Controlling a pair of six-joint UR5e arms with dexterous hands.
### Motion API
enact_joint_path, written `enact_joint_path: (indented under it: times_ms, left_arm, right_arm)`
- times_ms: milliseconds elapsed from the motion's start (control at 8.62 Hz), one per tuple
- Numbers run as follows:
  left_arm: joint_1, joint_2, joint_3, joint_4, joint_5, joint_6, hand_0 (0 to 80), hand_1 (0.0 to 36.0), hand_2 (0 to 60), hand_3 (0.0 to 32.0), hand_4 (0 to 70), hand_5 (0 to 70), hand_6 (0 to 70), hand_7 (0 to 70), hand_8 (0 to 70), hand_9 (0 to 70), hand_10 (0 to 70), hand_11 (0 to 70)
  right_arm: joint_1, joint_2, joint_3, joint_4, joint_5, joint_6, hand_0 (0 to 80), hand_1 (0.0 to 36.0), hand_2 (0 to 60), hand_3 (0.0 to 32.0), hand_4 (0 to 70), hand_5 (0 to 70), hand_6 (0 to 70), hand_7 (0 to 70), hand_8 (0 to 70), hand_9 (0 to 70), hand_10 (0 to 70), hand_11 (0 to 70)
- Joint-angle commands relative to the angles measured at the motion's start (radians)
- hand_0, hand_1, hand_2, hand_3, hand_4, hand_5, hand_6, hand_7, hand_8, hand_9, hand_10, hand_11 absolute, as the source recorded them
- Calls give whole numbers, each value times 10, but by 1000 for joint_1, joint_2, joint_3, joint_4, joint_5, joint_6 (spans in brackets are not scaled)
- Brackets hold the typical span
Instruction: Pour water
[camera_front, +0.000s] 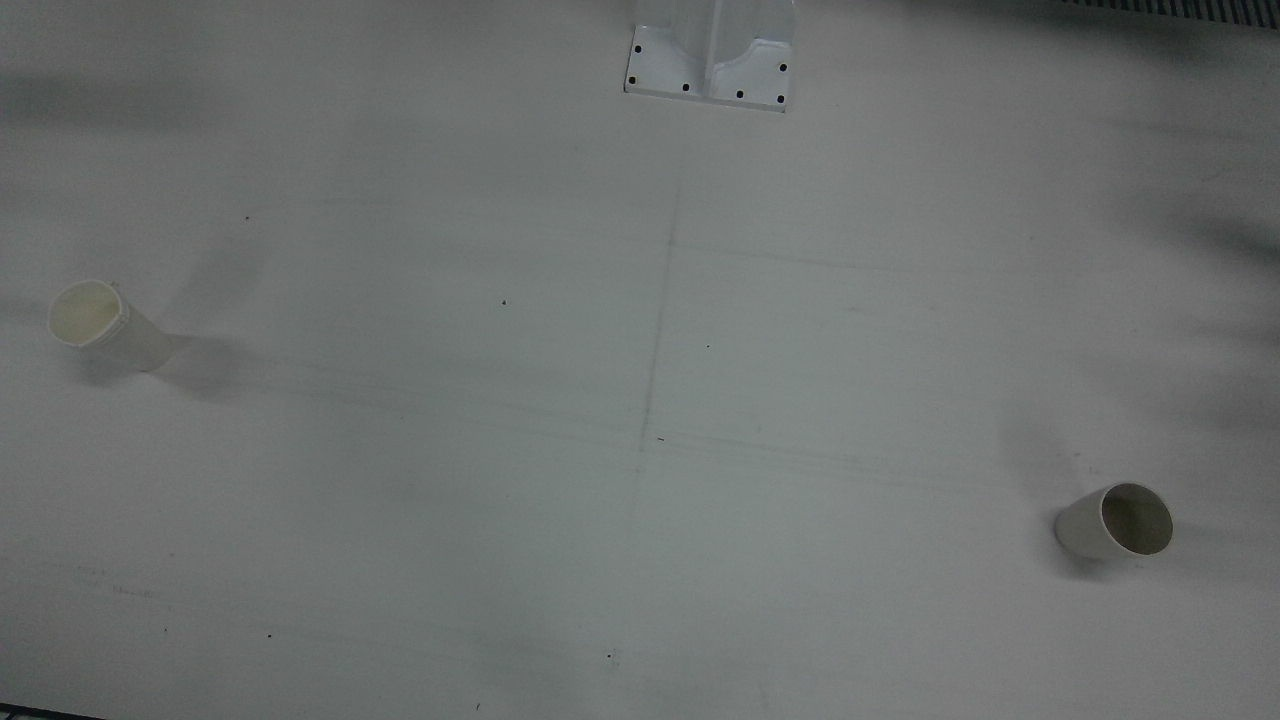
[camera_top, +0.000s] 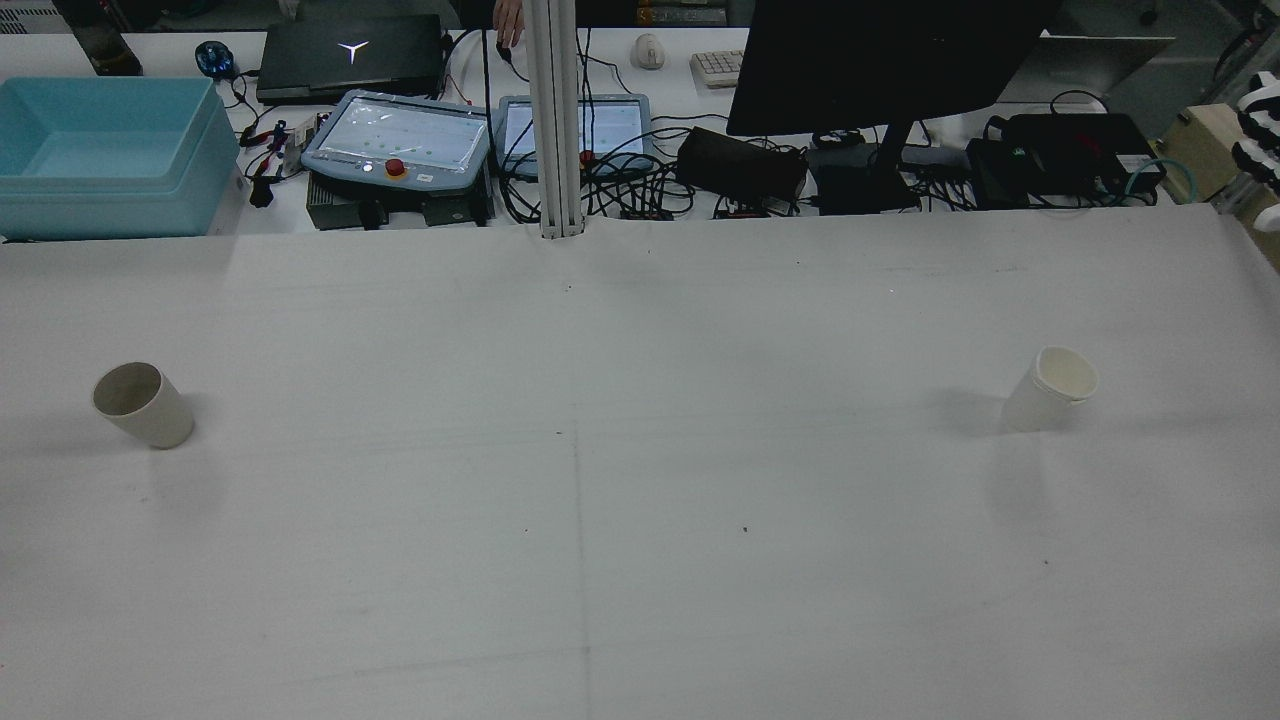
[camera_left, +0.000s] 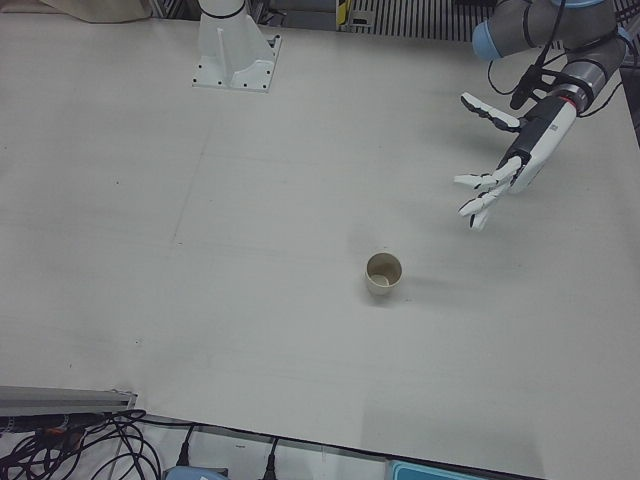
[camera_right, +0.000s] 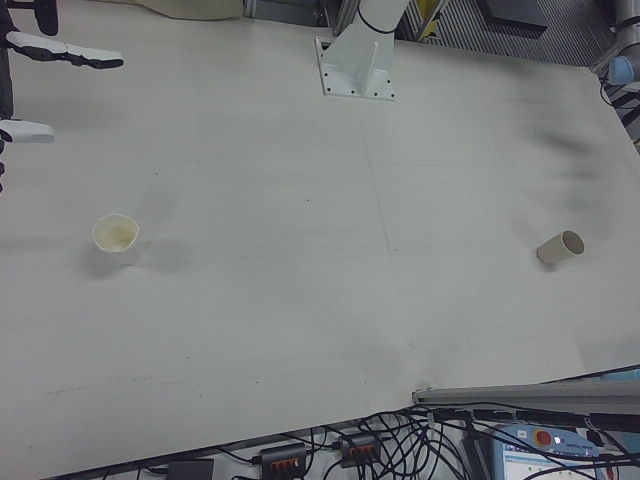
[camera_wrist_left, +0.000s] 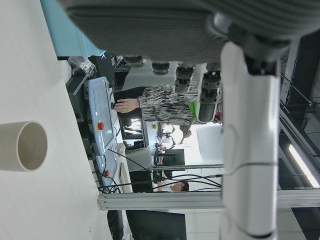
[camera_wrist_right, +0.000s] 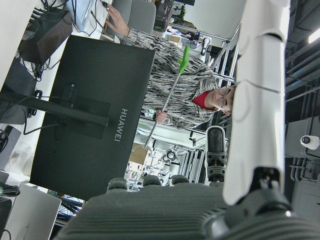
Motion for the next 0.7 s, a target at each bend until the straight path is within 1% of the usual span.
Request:
enact_joint_path:
  times_ms: [0, 116, 232, 348, 464, 580]
  left_arm:
    - [-35, -4, 11, 0, 0, 6, 784, 105, 0, 6, 184, 250, 64, 136, 42, 13, 0, 20]
    - [-38, 2, 12, 0, -1, 24, 744, 93, 0, 2, 187, 237, 65, 137, 43, 15, 0, 21]
    - [-36, 17, 16, -20, 0, 28, 747, 91, 0, 4, 190, 239, 67, 141, 41, 15, 1, 23]
    - [-33, 14, 23, -23, 2, 78, 700, 80, 0, 20, 176, 212, 59, 132, 46, 12, 0, 11]
    - [-29, 5, 58, -40, 0, 147, 784, 124, 0, 46, 158, 185, 53, 126, 52, 12, 0, 13]
    - [-28, 2, 110, -73, 2, 220, 800, 165, 0, 44, 151, 163, 54, 124, 57, 12, 0, 21]
  right_arm:
    - [-4, 33, 22, -10, 1, -8, 650, 244, 0, 78, 0, 422, 0, 0, 1, 0, 0, 0]
    - [-1, 46, 25, -12, 1, -6, 652, 243, 0, 70, 0, 514, 16, 0, 8, 0, 0, 0]
    - [-1, 46, 35, -21, 1, -8, 643, 242, 0, 44, 0, 549, 31, 8, 12, 0, 0, 0]
    - [-10, 49, 36, -32, 1, -14, 655, 245, 0, 50, 0, 591, 32, 19, 10, 0, 0, 0]
    - [-12, 53, 10, -35, 8, -25, 657, 245, 0, 72, 0, 565, 19, 0, 6, 0, 0, 0]
    - [-10, 55, -13, -33, 15, -34, 643, 244, 0, 48, 0, 626, 44, 41, 14, 0, 0, 0]
